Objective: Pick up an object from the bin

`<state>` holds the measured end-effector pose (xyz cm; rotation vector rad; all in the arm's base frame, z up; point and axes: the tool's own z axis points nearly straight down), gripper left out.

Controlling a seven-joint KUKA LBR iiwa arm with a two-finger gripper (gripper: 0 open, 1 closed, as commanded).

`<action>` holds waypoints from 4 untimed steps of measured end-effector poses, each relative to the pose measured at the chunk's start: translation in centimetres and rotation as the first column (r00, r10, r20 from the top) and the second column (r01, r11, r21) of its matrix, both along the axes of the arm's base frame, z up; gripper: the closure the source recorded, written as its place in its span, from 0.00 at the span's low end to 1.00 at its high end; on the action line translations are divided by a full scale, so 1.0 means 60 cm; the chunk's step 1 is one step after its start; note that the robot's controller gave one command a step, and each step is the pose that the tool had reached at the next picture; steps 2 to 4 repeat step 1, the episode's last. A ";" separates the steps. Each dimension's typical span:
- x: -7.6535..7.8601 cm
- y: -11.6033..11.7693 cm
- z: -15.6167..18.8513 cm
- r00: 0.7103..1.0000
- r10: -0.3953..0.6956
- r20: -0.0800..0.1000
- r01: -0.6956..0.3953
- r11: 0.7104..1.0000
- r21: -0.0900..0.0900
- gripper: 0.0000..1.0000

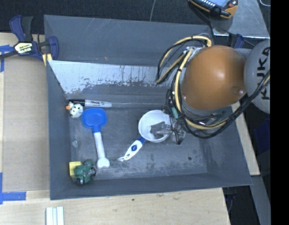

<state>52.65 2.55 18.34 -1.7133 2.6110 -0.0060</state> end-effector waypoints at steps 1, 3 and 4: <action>0.056 0.072 0.034 0.996 0.088 0.008 -0.088 0.996 0.002 1.00; 0.056 0.072 0.034 0.996 0.088 0.008 -0.088 0.996 0.002 1.00; 0.056 0.072 0.034 0.996 0.088 0.008 -0.088 0.996 0.002 1.00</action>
Offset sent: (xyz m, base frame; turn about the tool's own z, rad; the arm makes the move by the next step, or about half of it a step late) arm 0.0317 0.0408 0.0195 -0.0869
